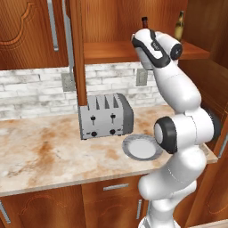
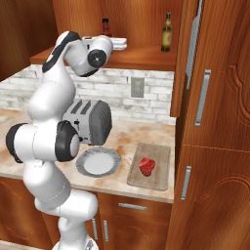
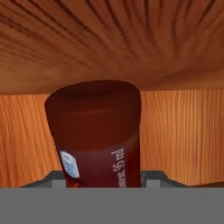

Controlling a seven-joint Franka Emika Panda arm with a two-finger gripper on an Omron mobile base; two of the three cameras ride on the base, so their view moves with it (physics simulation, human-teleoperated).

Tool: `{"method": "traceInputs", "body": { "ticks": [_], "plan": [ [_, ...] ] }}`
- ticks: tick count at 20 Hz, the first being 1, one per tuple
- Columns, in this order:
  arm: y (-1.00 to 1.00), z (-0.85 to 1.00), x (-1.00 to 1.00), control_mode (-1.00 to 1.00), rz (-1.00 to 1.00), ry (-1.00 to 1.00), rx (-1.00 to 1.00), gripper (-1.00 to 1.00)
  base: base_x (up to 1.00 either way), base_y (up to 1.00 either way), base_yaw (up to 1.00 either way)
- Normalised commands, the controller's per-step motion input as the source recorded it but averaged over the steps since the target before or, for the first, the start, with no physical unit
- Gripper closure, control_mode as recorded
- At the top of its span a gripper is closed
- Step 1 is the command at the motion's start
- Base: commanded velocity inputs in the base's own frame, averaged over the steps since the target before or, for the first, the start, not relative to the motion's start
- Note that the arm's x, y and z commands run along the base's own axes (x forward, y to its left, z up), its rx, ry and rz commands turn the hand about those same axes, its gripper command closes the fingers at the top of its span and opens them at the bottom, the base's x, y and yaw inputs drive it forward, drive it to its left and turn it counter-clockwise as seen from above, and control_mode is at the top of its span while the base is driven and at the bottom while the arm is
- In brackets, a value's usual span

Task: Pick the steak from the plate and place it on the cutting board. Then pick the condiment bottle from the cabinet and place it next to the cutting board.

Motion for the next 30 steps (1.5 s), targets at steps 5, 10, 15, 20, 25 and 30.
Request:
{"method": "traceInputs", "body": {
  "ticks": [5, 10, 15, 20, 25, 30],
  "plan": [
    [0.00, 0.21, -0.43, -1.00, 0.00, -0.02, 0.00, 1.00, 0.00, 0.00, 0.00],
    [0.00, 0.16, -0.50, -1.00, 0.00, 0.00, 0.00, 1.00, 0.00, 0.00, 0.00],
    [0.00, 0.19, -0.53, -1.00, 0.00, 0.00, 0.00, 1.00, 0.00, 0.00, 0.00],
    [0.00, 0.20, -0.51, -1.00, 0.00, 0.00, 0.00, 1.00, 0.00, 0.00, 0.00],
    [0.00, 0.15, -0.54, -1.00, 0.00, 0.00, 0.00, 1.00, 0.00, 0.00, 0.00],
    [-0.07, 0.08, -0.58, -1.00, 0.00, 0.04, -0.01, 1.00, 0.00, 0.00, 0.00]
  ]
}}
